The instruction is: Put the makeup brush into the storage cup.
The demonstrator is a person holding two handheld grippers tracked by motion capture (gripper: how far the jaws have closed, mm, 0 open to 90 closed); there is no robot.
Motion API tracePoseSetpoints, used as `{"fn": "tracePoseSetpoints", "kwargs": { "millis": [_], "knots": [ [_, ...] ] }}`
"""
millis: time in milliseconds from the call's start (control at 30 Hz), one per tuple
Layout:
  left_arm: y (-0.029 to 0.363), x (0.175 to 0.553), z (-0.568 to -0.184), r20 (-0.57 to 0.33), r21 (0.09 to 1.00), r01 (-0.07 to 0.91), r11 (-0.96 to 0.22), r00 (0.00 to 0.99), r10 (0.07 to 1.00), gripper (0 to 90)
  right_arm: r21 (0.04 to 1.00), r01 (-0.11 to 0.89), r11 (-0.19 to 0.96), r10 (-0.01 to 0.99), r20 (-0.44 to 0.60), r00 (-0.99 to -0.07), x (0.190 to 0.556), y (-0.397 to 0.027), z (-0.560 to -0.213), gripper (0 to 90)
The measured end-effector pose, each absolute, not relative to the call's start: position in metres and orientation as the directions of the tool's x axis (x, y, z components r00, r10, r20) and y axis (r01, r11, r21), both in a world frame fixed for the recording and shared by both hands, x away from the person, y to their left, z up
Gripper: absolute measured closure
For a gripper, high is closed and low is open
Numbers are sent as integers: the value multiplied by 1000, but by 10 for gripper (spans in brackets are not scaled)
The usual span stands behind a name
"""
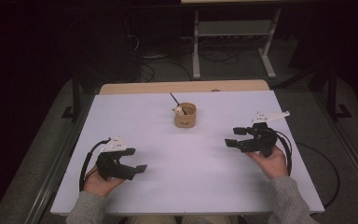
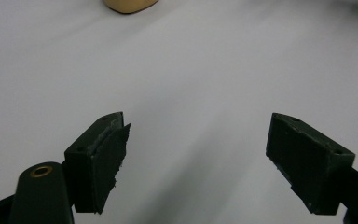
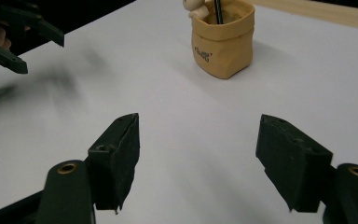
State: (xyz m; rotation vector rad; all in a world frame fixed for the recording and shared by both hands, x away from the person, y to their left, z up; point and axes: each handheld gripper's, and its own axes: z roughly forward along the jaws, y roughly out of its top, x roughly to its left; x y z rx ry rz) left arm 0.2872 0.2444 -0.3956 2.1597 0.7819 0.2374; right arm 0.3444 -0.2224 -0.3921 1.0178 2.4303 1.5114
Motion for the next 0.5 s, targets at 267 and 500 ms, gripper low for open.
{"fn": "tracePoseSetpoints", "kwargs": {
  "millis": [267,500],
  "knots": [
    [245,287,-396,-100,753,455,-475,793,601,190,823,491,286,602,244,-760,336,-224,-395,244],
    [244,287,-397,-95,752,451,-480,795,599,185,827,473,303,613,211,-761,329,-222,-393,219]
  ]
}}
